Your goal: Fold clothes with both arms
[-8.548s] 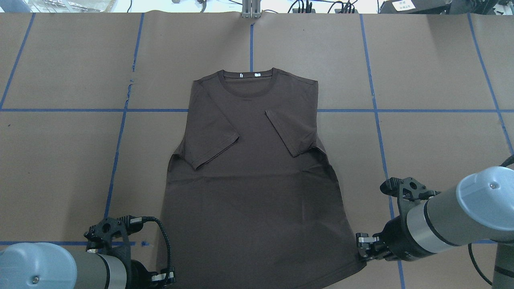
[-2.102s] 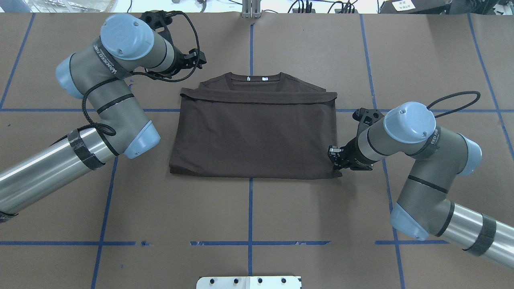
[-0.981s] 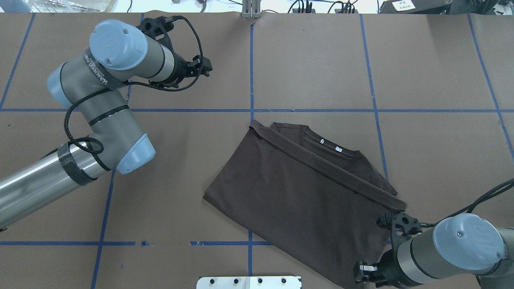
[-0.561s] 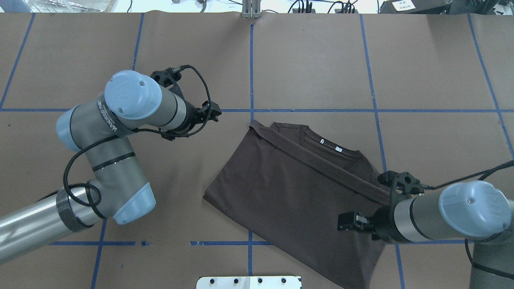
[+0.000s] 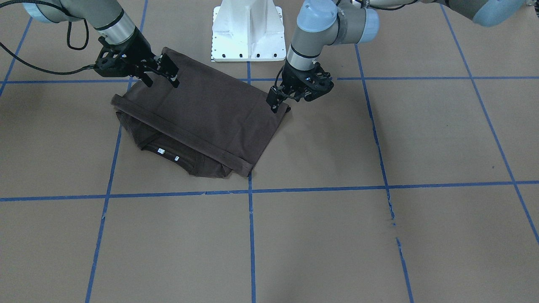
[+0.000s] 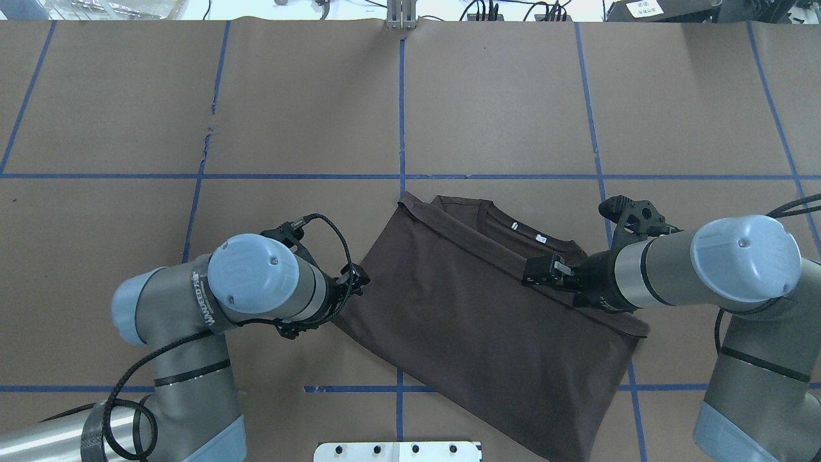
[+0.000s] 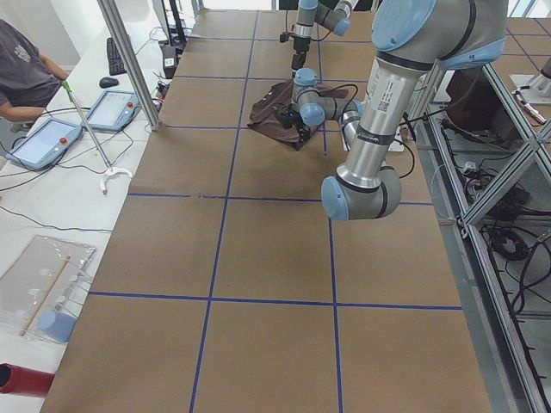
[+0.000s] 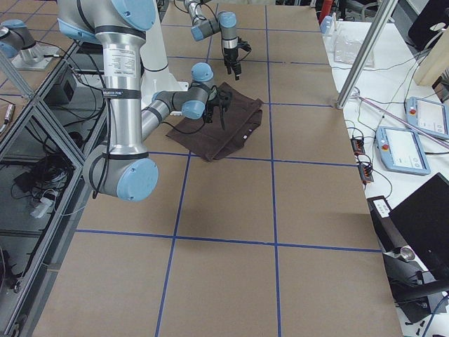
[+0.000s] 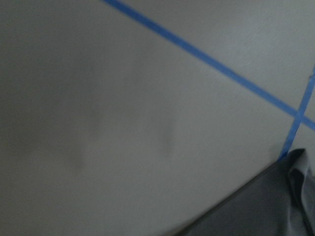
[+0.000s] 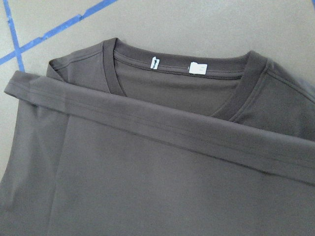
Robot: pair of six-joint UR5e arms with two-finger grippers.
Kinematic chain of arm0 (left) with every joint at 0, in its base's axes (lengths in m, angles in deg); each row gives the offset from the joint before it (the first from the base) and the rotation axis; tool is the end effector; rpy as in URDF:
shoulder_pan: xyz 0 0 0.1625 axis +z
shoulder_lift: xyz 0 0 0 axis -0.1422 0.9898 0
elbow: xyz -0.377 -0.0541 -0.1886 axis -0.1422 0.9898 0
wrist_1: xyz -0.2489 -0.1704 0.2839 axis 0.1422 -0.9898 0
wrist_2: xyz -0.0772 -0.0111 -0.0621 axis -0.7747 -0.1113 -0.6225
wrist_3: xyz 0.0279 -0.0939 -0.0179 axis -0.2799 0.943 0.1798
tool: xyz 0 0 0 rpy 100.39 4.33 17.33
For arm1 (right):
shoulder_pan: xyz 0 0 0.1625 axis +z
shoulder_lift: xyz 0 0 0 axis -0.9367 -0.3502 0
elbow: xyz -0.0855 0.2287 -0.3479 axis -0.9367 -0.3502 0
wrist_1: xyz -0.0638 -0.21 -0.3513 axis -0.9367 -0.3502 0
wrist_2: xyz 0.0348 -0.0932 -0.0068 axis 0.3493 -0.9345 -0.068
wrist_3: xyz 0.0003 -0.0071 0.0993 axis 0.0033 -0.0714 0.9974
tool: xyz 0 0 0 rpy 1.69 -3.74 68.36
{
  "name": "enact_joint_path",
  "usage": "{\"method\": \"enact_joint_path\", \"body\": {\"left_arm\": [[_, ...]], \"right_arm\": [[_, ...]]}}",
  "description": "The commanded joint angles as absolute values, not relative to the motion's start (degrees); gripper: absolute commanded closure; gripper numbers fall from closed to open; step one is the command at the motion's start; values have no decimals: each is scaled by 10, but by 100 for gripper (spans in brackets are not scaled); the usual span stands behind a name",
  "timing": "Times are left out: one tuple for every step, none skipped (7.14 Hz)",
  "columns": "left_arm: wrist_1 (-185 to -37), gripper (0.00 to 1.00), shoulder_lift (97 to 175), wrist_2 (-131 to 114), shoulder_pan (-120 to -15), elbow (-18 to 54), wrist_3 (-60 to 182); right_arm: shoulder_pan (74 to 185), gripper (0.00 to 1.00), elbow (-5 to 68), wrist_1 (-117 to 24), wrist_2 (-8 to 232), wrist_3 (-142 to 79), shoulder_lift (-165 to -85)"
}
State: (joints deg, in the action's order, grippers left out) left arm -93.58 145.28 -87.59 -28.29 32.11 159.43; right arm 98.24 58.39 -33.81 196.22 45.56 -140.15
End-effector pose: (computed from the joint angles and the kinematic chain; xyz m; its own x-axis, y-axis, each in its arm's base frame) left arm 0.5496 -0.3231 0.2437 0.4487 -0.5745 -0.6846 0.4058 0.8135 -0.4167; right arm -0.3798 -0.3262 0.3231 0.4163 0.2953 0.8599 -0.2556 0.9457 -0.2010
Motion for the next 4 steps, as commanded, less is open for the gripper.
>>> {"method": "enact_joint_path", "body": {"left_arm": [[-939,4,1456,-864,-263,296,1605],[-940,7,1459,-851,-263,293,1604],[-941,13,1459,-848,-264,292,1603],[-945,26,1459,-838,-264,291,1604]], "right_arm": [[995,0,578,-339,1970,456,-1394],[995,0,578,-338,1971,456,-1393],[996,0,578,-338,1971,457,-1392],[996,0,577,-339,1971,457,-1391]]}}
